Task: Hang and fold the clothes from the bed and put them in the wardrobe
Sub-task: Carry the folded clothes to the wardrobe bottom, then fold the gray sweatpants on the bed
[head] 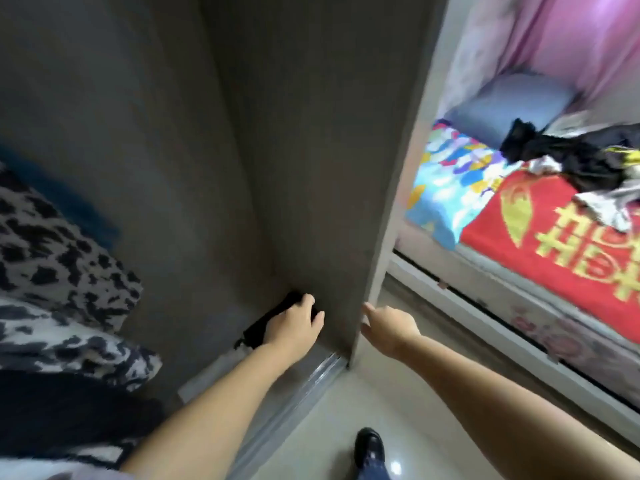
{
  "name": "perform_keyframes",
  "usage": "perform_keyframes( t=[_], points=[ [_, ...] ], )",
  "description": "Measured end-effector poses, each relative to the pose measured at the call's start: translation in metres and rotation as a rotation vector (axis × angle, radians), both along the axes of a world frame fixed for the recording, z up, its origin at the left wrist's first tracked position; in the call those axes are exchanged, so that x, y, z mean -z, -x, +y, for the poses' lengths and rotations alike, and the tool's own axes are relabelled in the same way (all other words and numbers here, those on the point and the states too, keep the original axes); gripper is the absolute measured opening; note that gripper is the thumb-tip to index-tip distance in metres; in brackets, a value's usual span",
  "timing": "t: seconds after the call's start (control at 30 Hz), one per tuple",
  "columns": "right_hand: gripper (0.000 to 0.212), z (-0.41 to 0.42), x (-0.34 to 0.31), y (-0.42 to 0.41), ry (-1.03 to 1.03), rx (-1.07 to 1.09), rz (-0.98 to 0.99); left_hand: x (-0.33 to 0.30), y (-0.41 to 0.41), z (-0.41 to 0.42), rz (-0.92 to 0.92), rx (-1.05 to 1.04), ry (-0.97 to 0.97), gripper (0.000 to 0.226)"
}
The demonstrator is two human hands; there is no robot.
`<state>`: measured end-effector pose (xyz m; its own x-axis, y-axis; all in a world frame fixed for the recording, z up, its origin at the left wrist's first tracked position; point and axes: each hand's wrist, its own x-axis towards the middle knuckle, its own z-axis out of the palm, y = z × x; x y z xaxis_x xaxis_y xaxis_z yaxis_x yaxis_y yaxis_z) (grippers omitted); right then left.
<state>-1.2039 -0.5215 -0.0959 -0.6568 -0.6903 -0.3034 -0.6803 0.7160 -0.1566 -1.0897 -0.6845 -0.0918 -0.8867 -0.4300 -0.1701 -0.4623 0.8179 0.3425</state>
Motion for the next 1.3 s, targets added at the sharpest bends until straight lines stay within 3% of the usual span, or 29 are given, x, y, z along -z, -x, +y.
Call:
perform_keyframes(
  t=[0.13, 0.33, 0.5, 0.7, 1.03, 1.3],
  points=[
    [0.035, 0.094, -0.030, 0.020, -0.008, 0.189, 0.019, -0.033, 0.050, 0.070, 0.011, 0.263, 0.058, 0.034],
    [0.011, 0.258, -0.038, 0.056, -0.044, 0.476, -0.054, -0.060, 0.142, 0.198, 0.028, 0.521, 0.030, 0.038],
    [0.030, 0.407, -0.043, 0.096, -0.089, 0.698, -0.080, -0.058, 0.220, 0.328, -0.008, 0.665, 0.052, 0.040],
    [0.022, 0.565, -0.055, 0.130, -0.082, 0.869, -0.075, -0.060, 0.284, 0.475, -0.005, 0.847, 0.067, 0.038],
    [0.036, 0.668, -0.039, 0.195, 0.021, 1.029, -0.121, -0.051, 0.401, 0.604, -0.057, 0.983, 0.093, 0.042],
    [0.037, 0.745, -0.044, 0.321, 0.001, 1.114, -0.083, -0.036, 0.542, 0.676, -0.160, 1.085, 0.064, 0.042]
  ],
)
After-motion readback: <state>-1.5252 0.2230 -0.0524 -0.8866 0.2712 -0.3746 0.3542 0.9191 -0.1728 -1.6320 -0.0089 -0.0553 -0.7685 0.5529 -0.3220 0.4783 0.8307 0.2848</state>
